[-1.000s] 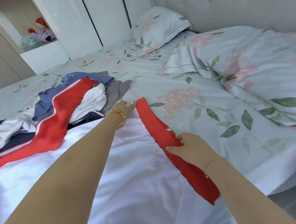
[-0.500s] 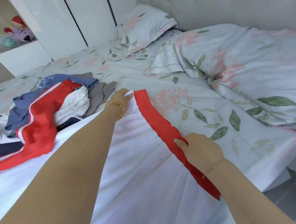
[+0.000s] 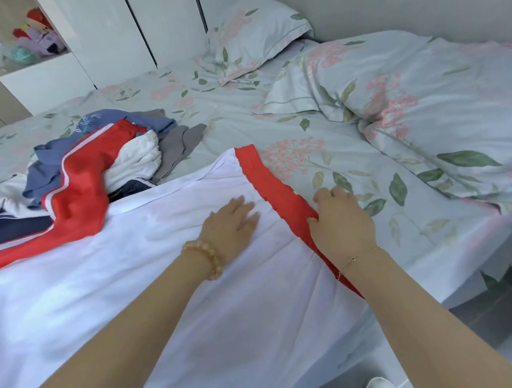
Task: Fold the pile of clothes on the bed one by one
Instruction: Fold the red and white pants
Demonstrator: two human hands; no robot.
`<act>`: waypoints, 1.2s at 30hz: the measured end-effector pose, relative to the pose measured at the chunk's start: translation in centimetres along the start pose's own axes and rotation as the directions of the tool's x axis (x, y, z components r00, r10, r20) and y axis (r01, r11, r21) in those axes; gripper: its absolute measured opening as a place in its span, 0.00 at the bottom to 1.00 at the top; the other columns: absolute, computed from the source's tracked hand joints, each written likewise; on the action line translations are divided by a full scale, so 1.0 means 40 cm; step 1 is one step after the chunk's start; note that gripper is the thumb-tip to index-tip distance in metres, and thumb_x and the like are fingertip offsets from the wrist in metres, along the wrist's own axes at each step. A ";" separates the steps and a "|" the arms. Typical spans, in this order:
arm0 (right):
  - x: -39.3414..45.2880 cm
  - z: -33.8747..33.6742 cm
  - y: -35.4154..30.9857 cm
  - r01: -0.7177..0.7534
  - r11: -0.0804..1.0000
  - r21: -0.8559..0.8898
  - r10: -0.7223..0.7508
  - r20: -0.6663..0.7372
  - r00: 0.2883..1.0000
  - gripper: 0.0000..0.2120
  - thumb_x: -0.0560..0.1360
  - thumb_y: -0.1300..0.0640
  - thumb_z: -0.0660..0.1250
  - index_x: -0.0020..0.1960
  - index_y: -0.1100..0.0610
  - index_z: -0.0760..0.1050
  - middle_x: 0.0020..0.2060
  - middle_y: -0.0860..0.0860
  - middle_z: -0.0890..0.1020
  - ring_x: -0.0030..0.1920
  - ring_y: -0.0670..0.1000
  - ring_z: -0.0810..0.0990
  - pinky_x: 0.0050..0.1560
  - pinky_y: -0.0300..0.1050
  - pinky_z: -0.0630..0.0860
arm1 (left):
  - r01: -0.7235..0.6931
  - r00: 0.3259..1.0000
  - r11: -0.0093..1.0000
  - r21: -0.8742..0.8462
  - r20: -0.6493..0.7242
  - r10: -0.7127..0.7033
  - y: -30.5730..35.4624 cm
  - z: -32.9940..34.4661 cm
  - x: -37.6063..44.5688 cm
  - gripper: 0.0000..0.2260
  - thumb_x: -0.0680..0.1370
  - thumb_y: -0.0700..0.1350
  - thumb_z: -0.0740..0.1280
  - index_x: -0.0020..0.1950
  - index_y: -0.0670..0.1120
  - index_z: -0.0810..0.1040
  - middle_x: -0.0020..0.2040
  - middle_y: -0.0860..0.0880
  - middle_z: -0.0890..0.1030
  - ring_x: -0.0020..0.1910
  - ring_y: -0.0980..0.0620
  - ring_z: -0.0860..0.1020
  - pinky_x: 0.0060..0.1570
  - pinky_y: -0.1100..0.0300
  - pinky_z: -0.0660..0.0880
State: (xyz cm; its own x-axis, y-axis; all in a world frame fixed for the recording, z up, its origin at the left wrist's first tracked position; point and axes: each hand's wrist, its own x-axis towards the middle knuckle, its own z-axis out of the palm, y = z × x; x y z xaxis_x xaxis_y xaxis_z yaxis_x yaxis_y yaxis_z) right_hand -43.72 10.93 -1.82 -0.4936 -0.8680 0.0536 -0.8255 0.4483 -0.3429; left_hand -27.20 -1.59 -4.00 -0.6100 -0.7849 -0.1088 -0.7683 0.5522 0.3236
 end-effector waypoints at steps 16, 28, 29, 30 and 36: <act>-0.134 0.082 0.010 0.503 0.850 -0.155 -0.461 0.243 0.854 0.36 0.76 0.37 0.31 0.80 0.51 0.45 0.79 0.46 0.47 0.78 0.48 0.43 0.76 0.51 0.41 | 0.039 0.998 0.998 0.056 0.052 -0.042 -0.034 0.036 -0.234 0.25 0.84 0.55 0.47 0.79 0.54 0.43 0.79 0.53 0.40 0.77 0.55 0.40 0.74 0.52 0.36; -0.265 0.057 0.058 0.763 0.639 0.092 -0.737 0.358 0.574 0.45 0.71 0.40 0.70 0.78 0.40 0.45 0.77 0.39 0.42 0.77 0.42 0.37 0.75 0.49 0.34 | -0.156 0.984 0.917 0.366 -0.026 0.178 -0.083 0.118 -0.665 0.47 0.73 0.57 0.68 0.76 0.58 0.33 0.76 0.53 0.30 0.75 0.49 0.32 0.73 0.45 0.34; -0.262 0.055 0.062 0.751 0.646 0.136 -0.748 0.310 0.587 0.41 0.73 0.46 0.71 0.77 0.42 0.49 0.78 0.42 0.47 0.77 0.43 0.42 0.76 0.50 0.39 | -0.157 0.980 0.931 0.328 -0.063 0.188 -0.091 0.119 -0.664 0.46 0.74 0.49 0.69 0.77 0.58 0.36 0.77 0.52 0.34 0.76 0.49 0.36 0.74 0.46 0.38; -0.259 0.049 0.068 0.729 0.657 0.191 -0.749 0.273 0.604 0.38 0.74 0.51 0.72 0.77 0.44 0.55 0.77 0.44 0.53 0.77 0.44 0.48 0.76 0.49 0.44 | -0.166 0.976 0.950 0.263 -0.093 0.196 -0.099 0.118 -0.661 0.43 0.74 0.43 0.68 0.77 0.58 0.40 0.78 0.52 0.39 0.77 0.50 0.40 0.75 0.46 0.40; -0.227 0.006 0.116 0.622 0.738 0.262 -0.670 0.166 0.724 0.24 0.74 0.69 0.67 0.67 0.52 0.75 0.69 0.48 0.72 0.72 0.48 0.68 0.73 0.43 0.59 | -0.129 0.946 0.990 -0.053 -0.305 0.107 -0.109 0.069 -0.682 0.22 0.76 0.52 0.55 0.67 0.49 0.76 0.65 0.49 0.78 0.63 0.50 0.76 0.66 0.60 0.67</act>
State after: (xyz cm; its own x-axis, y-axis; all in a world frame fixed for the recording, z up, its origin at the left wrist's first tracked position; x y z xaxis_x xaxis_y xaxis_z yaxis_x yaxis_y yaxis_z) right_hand -42.98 20.85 -4.14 0.2411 -0.9640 0.1123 -0.8445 -0.2654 -0.4651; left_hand -7.73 18.19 -5.04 -0.6004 -0.7693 0.2184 -0.6719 0.6334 0.3839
